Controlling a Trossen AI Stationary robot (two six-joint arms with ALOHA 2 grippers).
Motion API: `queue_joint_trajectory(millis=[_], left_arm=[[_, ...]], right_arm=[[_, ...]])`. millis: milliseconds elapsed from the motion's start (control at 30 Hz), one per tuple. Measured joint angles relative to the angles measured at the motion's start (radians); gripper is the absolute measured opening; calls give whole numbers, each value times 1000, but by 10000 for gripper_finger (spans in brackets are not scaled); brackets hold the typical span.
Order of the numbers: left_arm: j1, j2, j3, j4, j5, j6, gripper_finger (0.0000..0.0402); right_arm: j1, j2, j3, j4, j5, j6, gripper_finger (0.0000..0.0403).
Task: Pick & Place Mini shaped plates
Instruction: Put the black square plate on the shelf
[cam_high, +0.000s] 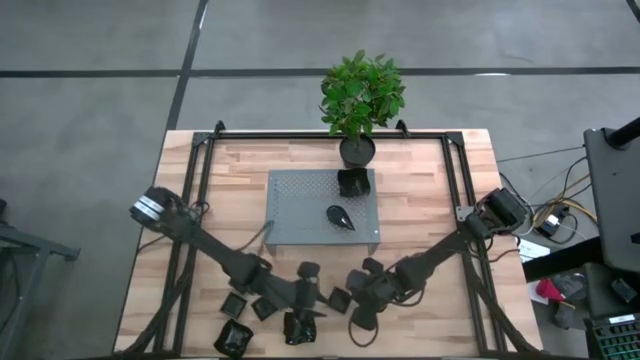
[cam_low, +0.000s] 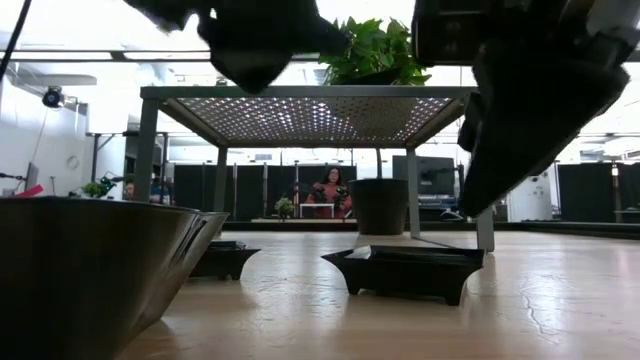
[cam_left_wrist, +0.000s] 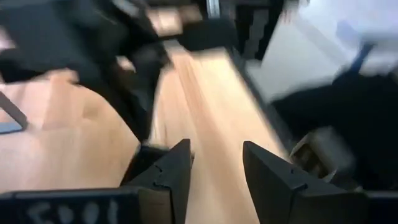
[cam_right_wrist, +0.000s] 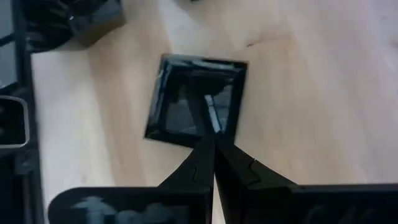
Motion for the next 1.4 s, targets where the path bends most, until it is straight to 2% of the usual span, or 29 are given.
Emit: queue_joint_trajectory(millis=[67, 267, 533, 767, 933, 1133, 1300, 1400], left_arm=[[-4, 46, 54, -75, 1, 32, 140], [-4, 168, 220, -306, -1, -15, 140], [-3, 270, 357, -418, -10, 46, 140], [1, 306, 402, -494, -70, 63, 140], [2, 334, 420, -489, -77, 92, 140], [1, 342, 419, -499, -136, 96, 138], [9, 342, 418, -526, -139, 100, 112], [14, 342, 418, -526, -104, 100, 94]], right_arm=[[-1, 0, -5, 0, 2, -6, 8], [8, 0, -11, -5, 0, -6, 8], [19, -4, -10, -109, -2, 16, 8], [19, -6, -10, -134, -2, 17, 8], [19, -6, -10, -134, -2, 21, 8], [21, -6, -9, -134, -2, 23, 8], [21, -7, -9, -134, -2, 24, 8], [21, -7, -9, -134, -2, 24, 8]])
